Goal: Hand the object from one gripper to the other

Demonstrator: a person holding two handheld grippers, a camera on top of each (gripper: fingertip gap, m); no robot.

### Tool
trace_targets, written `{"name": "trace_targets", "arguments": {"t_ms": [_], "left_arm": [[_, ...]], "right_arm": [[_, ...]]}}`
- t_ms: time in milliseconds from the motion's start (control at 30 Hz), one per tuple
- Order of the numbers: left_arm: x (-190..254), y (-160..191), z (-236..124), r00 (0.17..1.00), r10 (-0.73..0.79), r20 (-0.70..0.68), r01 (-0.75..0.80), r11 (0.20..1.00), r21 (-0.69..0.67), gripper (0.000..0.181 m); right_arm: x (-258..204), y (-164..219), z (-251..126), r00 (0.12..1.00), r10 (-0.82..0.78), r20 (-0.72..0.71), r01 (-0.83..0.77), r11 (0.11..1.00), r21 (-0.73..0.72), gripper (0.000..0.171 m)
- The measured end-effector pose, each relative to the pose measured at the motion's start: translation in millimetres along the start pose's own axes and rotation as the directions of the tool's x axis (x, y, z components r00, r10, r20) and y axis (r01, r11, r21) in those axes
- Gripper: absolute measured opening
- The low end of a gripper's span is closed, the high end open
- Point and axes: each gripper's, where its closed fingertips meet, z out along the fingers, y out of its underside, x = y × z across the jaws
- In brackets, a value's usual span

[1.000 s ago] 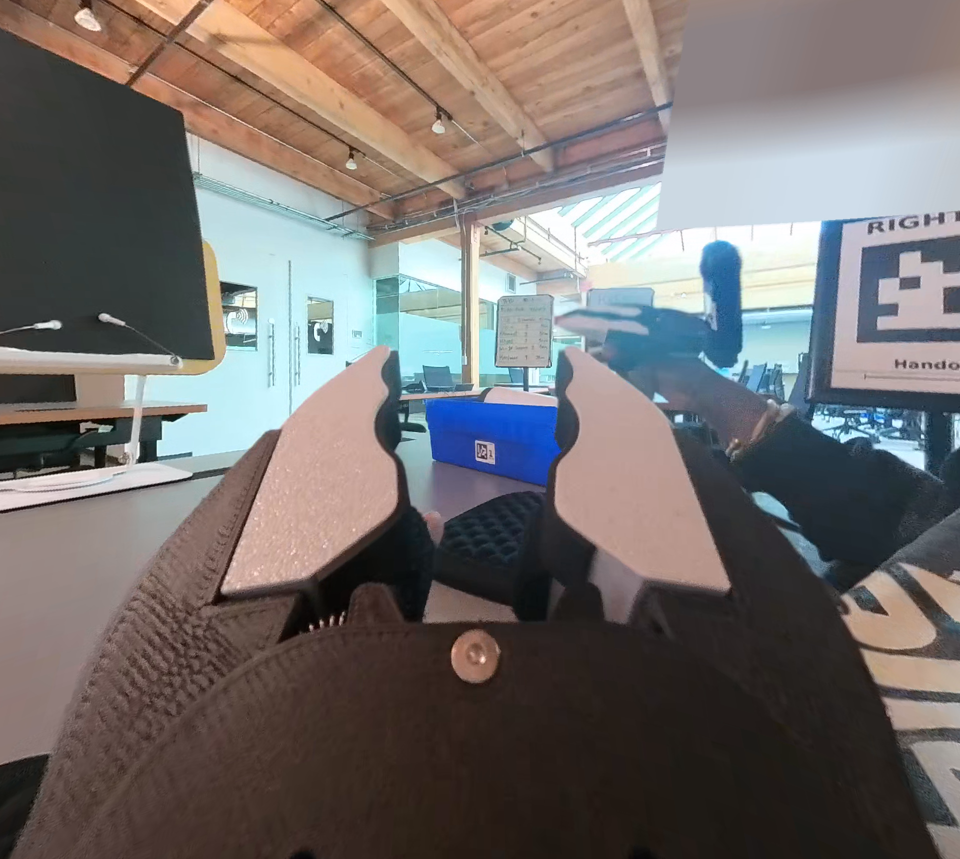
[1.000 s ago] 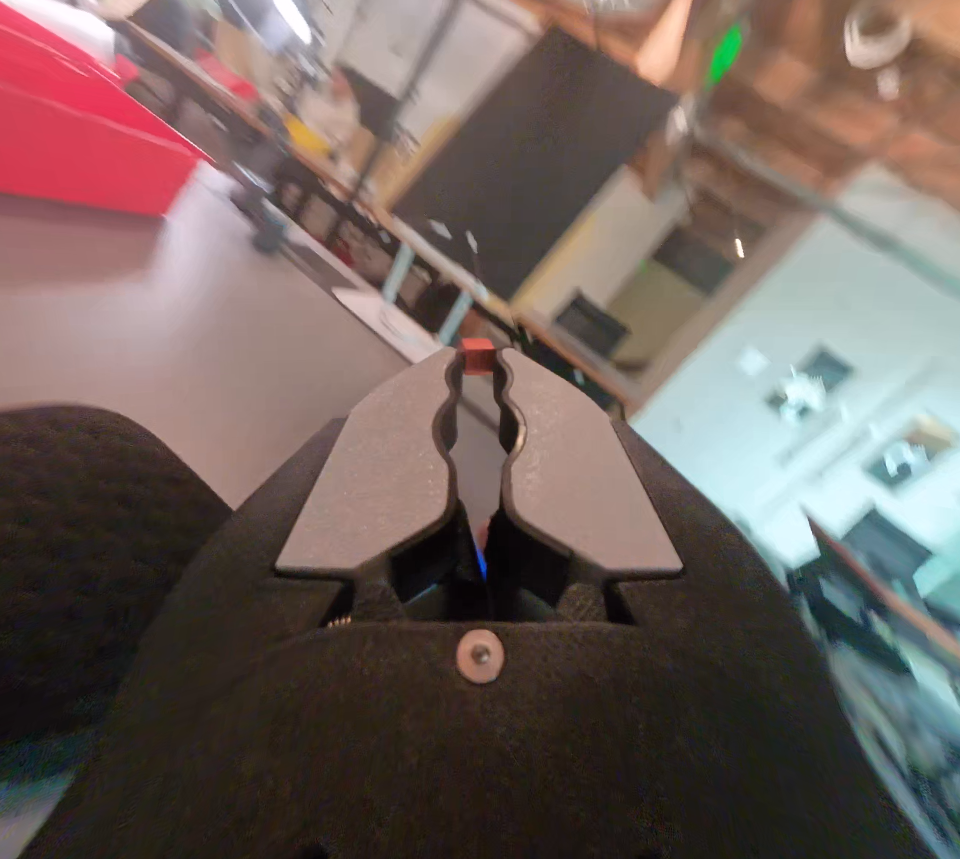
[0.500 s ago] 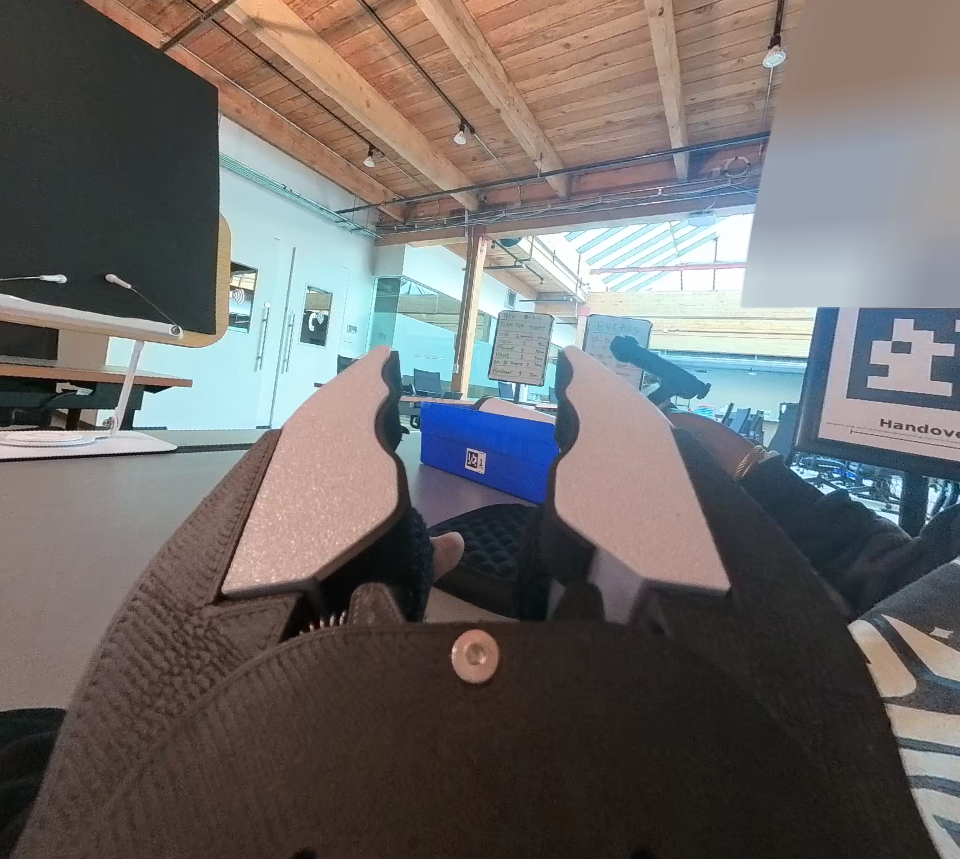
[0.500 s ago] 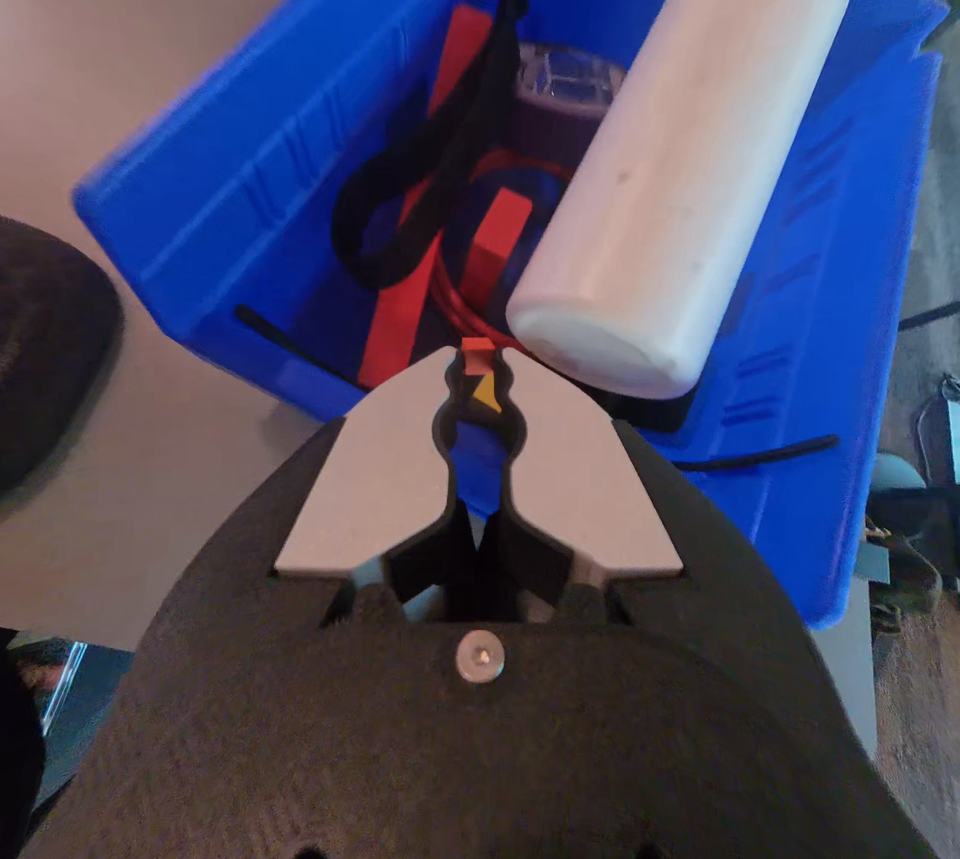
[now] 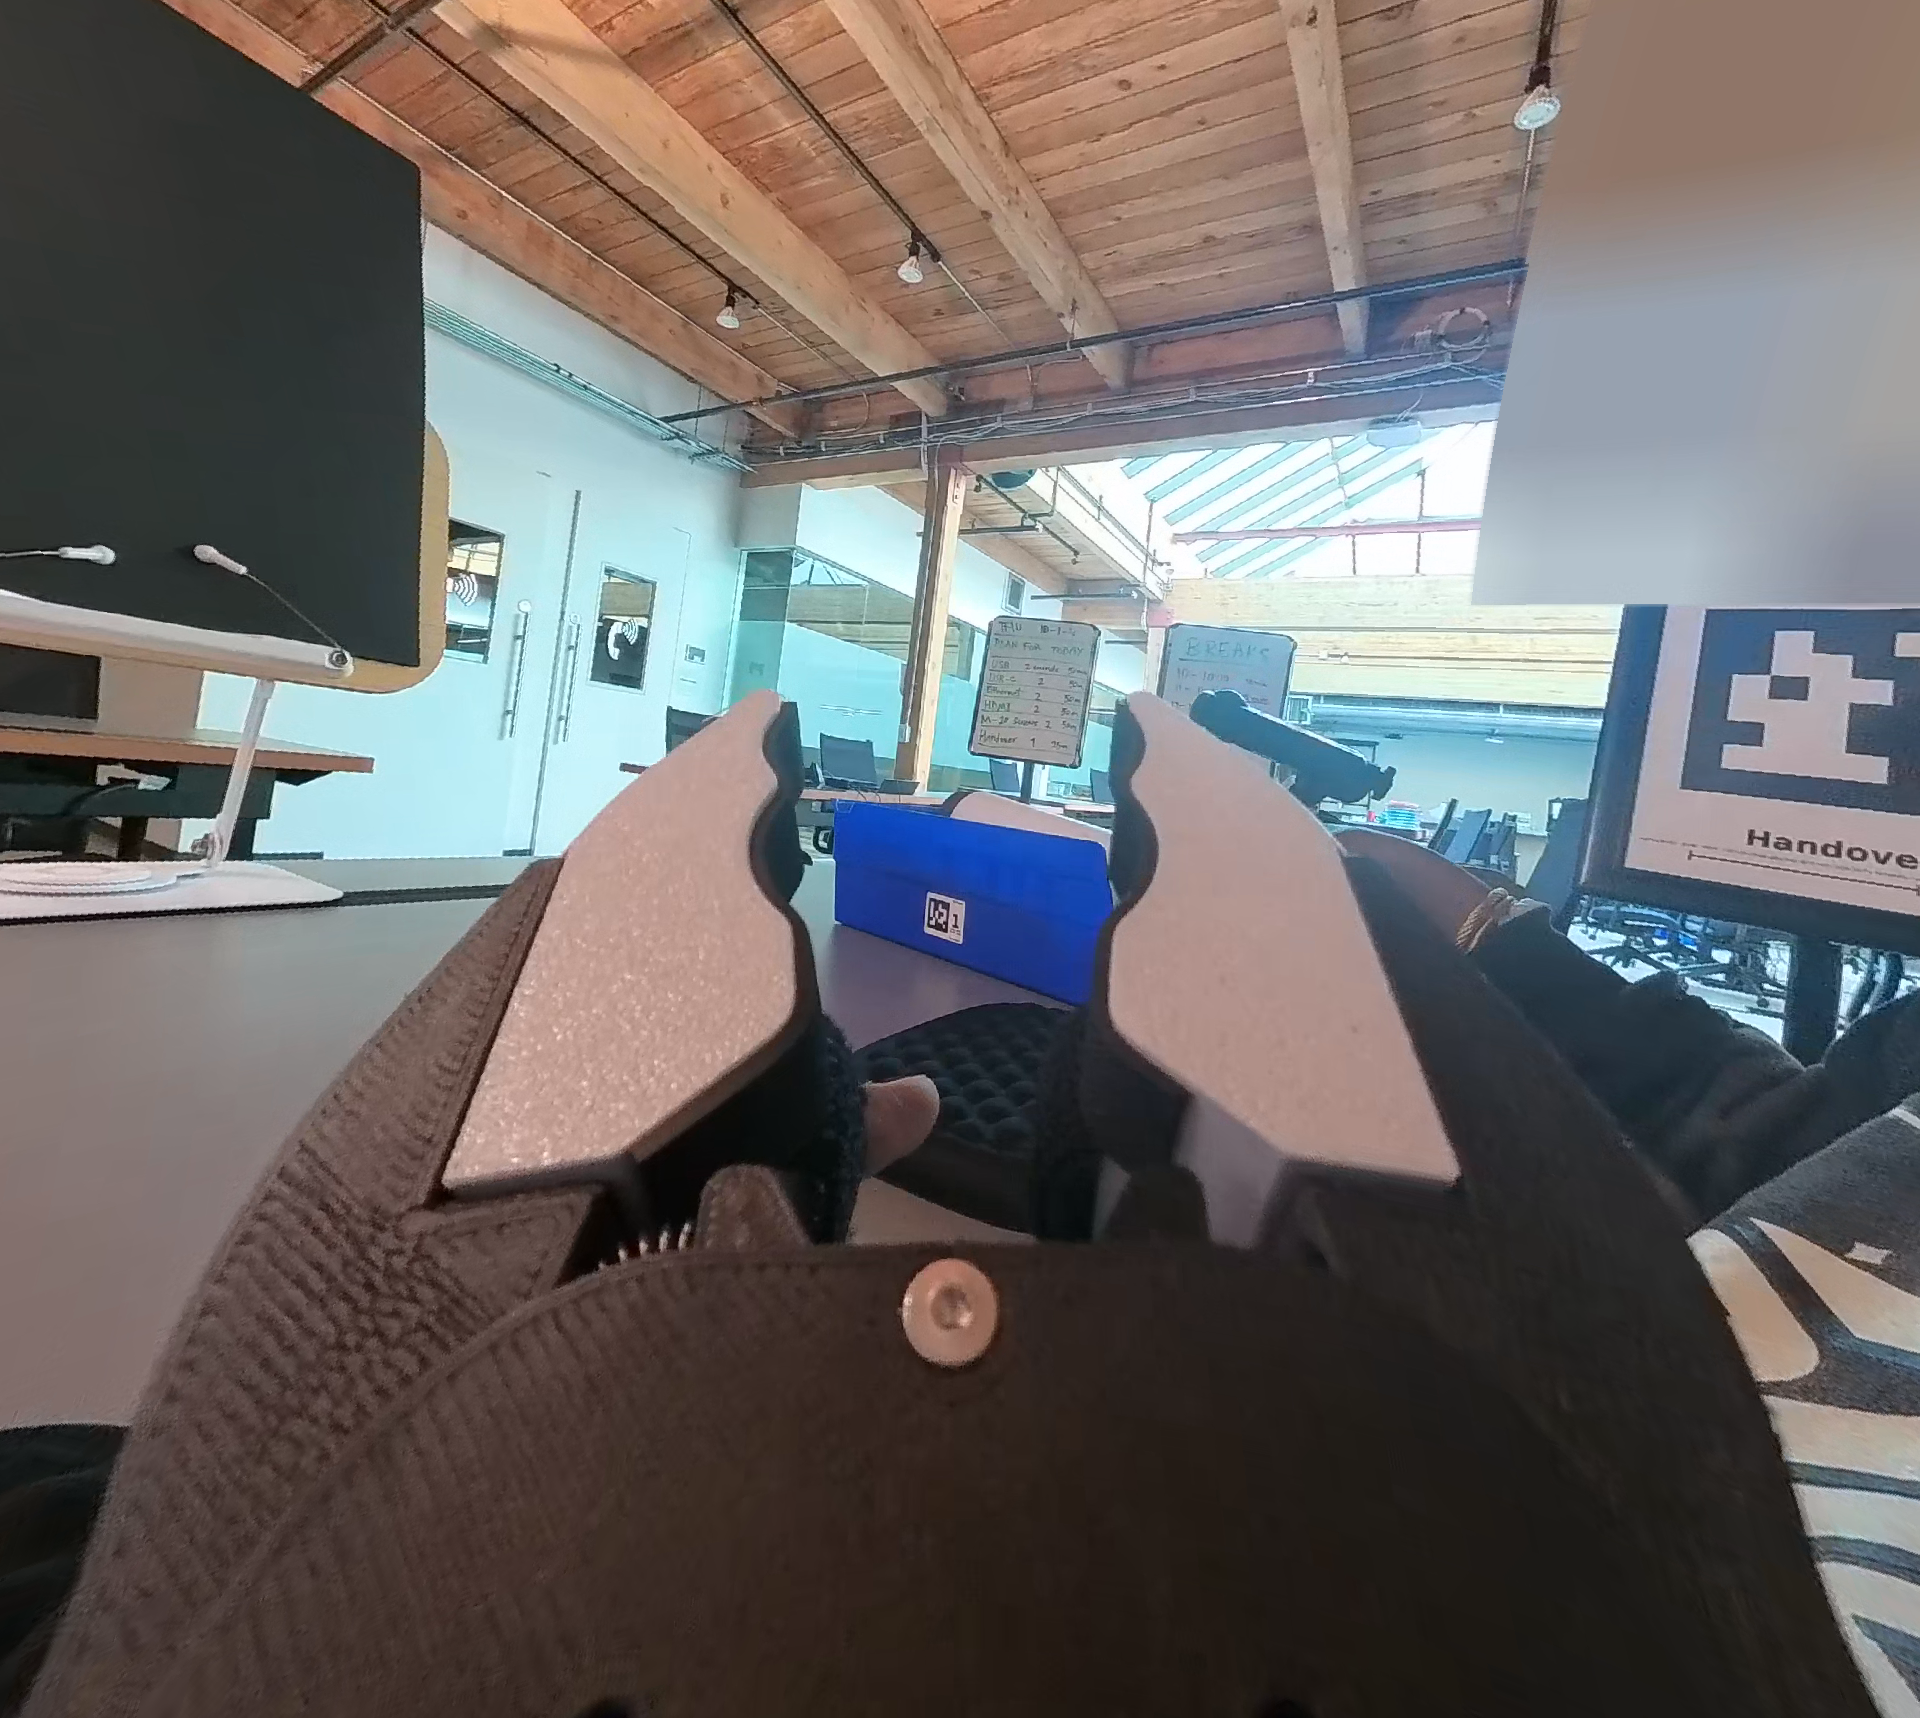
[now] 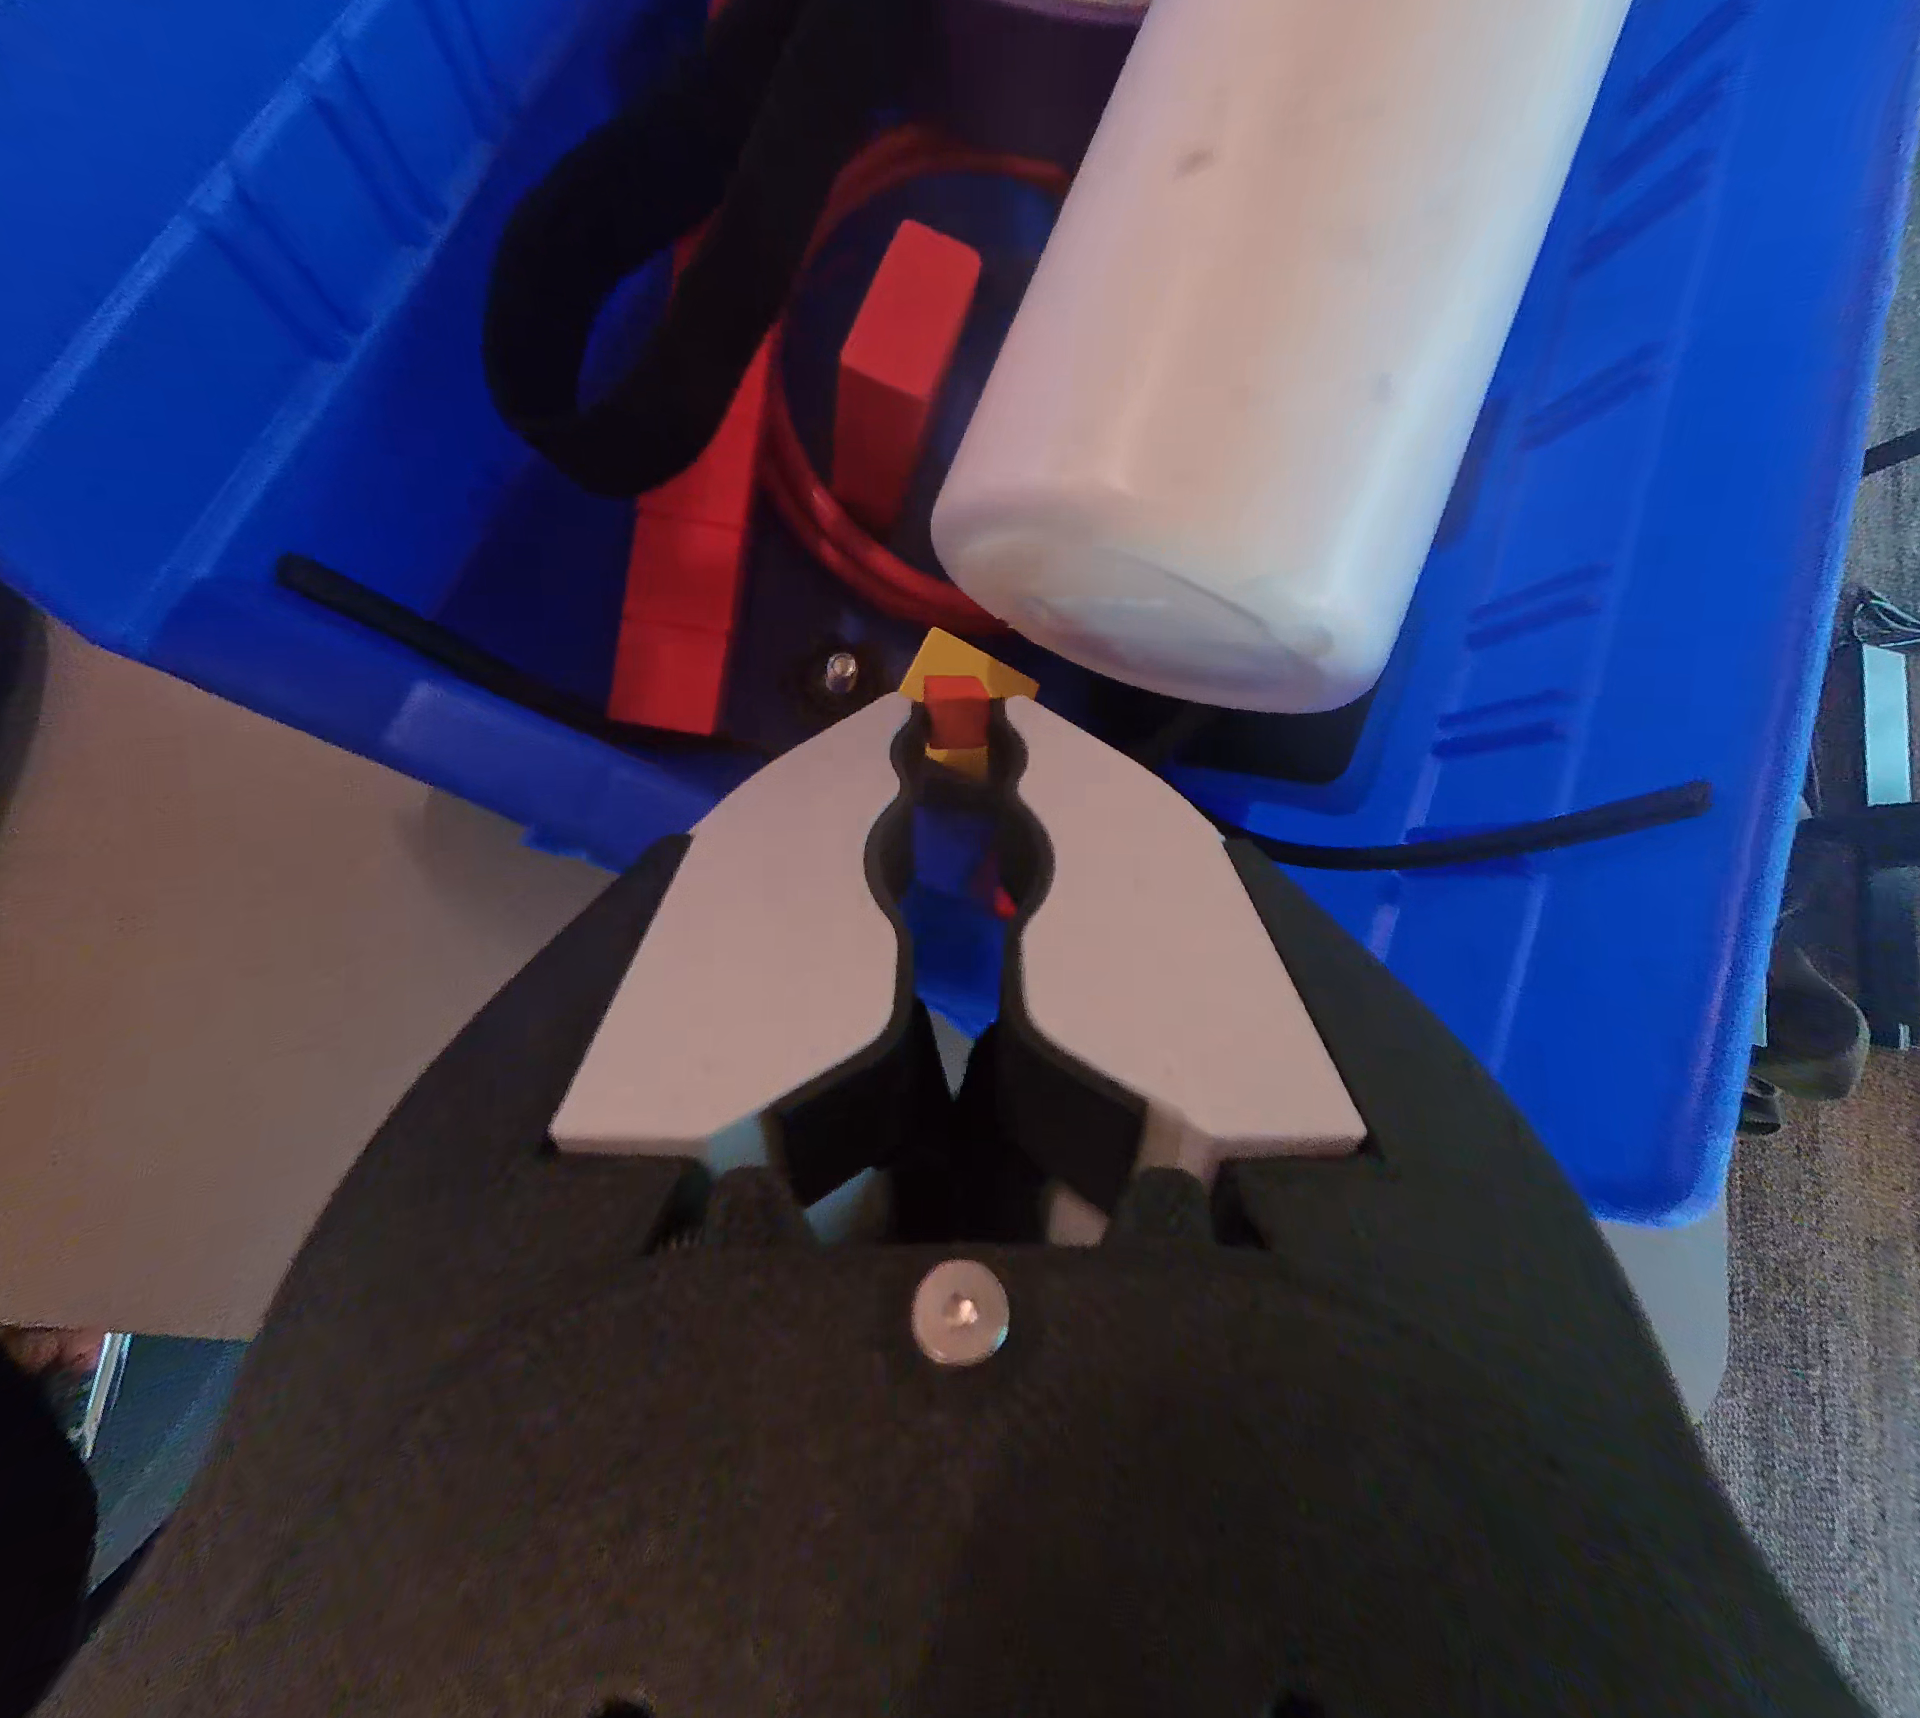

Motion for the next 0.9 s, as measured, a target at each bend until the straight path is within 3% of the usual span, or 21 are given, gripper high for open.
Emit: {"name": "trace_targets", "arguments": {"t_ms": [500,733,900], "left_arm": [[-1.5,-0.1,0.3,1.000,-0.015,0.004,0.015,1.000,0.000,0.056],[-1.7,-0.1,0.4,1.000,-0.019,0.003,0.019,1.000,0.001,0.056],[-2.0,0.0,0.3,1.000,-0.020,0.004,0.020,1.000,0.002,0.056]], "right_arm": [[-1.5,2.5,5.3,0.997,-0.071,-0.017,0.071,0.997,-0.018,0.012],[-3.8,0.7,3.7,0.999,-0.045,0.022,0.045,0.999,0.002,0.023],[-7.7,-22.9,-13.6,0.998,-0.026,0.051,0.018,0.988,0.151,0.027]]}}
